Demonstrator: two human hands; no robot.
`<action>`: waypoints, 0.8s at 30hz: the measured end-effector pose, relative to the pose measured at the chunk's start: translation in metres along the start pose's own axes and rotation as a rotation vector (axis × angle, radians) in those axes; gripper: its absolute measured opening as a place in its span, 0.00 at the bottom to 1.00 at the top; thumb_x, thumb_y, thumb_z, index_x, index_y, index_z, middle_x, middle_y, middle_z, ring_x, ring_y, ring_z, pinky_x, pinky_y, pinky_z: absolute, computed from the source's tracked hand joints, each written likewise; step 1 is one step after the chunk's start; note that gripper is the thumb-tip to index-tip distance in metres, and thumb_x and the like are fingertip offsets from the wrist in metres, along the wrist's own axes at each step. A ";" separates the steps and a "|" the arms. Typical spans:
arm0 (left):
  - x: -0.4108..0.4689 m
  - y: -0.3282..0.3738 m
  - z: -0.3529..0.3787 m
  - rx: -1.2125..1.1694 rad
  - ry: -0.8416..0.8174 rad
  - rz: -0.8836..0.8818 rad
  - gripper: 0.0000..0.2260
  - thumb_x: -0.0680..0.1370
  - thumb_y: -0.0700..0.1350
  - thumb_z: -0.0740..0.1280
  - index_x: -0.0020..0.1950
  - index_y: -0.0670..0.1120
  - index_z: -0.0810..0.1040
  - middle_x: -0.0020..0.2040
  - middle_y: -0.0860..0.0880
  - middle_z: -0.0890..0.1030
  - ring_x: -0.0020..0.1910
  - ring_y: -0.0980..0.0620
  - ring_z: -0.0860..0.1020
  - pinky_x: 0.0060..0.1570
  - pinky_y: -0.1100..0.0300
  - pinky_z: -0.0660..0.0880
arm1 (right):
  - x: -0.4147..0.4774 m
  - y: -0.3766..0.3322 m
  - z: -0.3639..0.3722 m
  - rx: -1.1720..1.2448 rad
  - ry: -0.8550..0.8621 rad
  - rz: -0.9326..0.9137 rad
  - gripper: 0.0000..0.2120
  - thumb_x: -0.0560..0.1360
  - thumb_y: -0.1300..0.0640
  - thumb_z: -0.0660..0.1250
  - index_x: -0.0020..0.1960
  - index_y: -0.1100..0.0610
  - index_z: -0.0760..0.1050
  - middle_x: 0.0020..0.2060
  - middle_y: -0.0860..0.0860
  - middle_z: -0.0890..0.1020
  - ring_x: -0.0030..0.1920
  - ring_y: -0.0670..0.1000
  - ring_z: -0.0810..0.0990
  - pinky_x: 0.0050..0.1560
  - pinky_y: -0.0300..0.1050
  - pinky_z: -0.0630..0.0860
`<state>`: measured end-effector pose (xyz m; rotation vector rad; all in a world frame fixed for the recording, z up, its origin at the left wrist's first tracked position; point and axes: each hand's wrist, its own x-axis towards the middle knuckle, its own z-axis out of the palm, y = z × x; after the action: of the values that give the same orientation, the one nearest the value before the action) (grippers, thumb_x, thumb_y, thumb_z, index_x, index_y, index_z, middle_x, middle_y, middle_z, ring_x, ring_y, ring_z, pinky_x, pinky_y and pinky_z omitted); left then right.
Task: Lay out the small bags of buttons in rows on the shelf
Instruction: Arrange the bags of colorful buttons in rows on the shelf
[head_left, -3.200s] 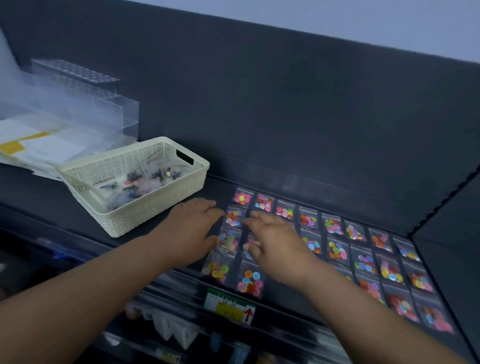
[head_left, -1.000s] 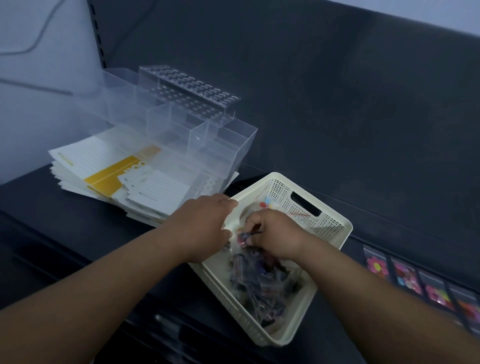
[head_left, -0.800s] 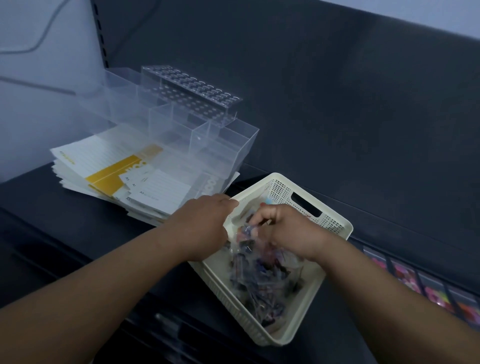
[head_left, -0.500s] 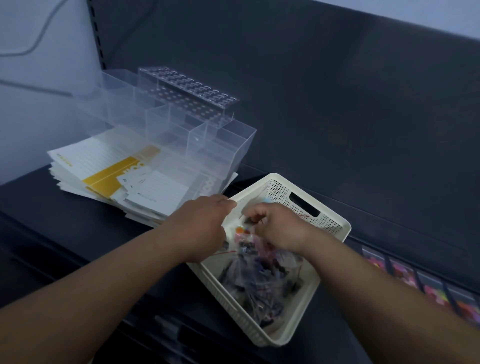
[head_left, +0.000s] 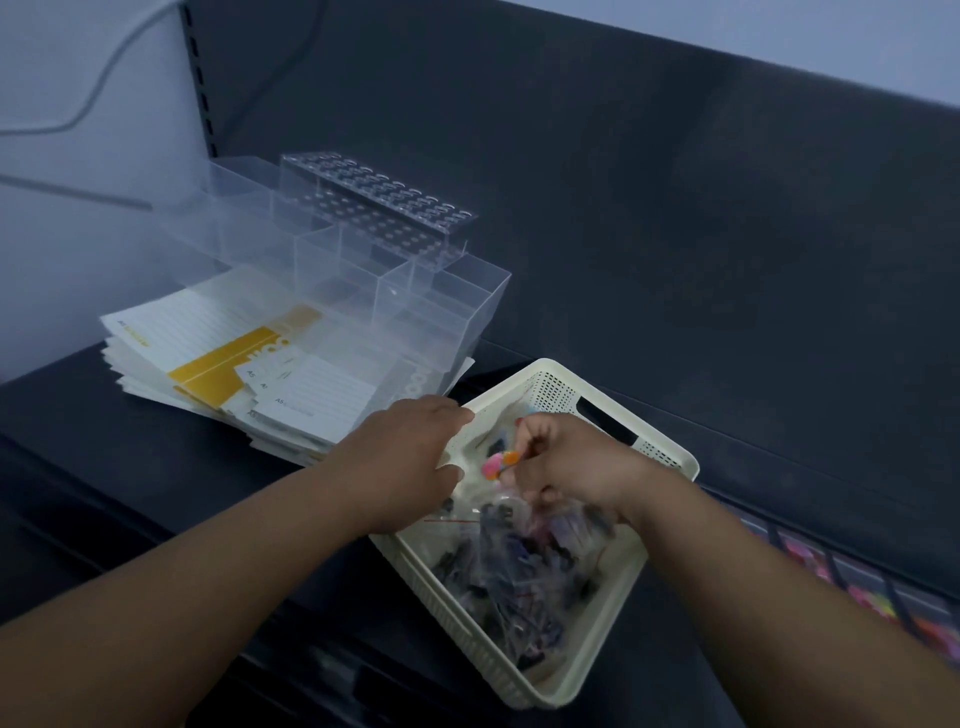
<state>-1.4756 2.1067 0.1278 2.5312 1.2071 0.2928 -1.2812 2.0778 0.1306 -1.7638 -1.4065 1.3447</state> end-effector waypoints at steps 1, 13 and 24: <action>0.000 0.000 0.000 -0.031 0.032 -0.002 0.25 0.79 0.50 0.62 0.75 0.51 0.60 0.75 0.53 0.62 0.71 0.53 0.62 0.69 0.59 0.60 | -0.003 -0.003 -0.002 0.025 -0.025 -0.005 0.15 0.69 0.71 0.71 0.37 0.55 0.69 0.43 0.60 0.83 0.33 0.51 0.78 0.31 0.40 0.72; 0.011 0.020 -0.004 -0.540 0.217 -0.142 0.03 0.75 0.43 0.68 0.47 0.52 0.77 0.33 0.53 0.76 0.30 0.54 0.75 0.28 0.66 0.69 | -0.016 -0.013 -0.015 0.150 0.104 -0.098 0.10 0.71 0.71 0.68 0.42 0.57 0.74 0.37 0.53 0.80 0.28 0.45 0.78 0.29 0.40 0.71; 0.010 0.014 -0.007 -0.535 0.243 -0.202 0.05 0.75 0.45 0.69 0.50 0.51 0.77 0.39 0.53 0.79 0.37 0.55 0.80 0.35 0.63 0.73 | 0.018 0.027 -0.025 -0.537 0.130 0.079 0.30 0.65 0.59 0.77 0.64 0.47 0.71 0.54 0.48 0.78 0.53 0.48 0.78 0.57 0.44 0.75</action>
<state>-1.4616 2.1078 0.1396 1.9398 1.2529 0.7750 -1.2478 2.0894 0.1105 -2.2160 -1.7495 0.9152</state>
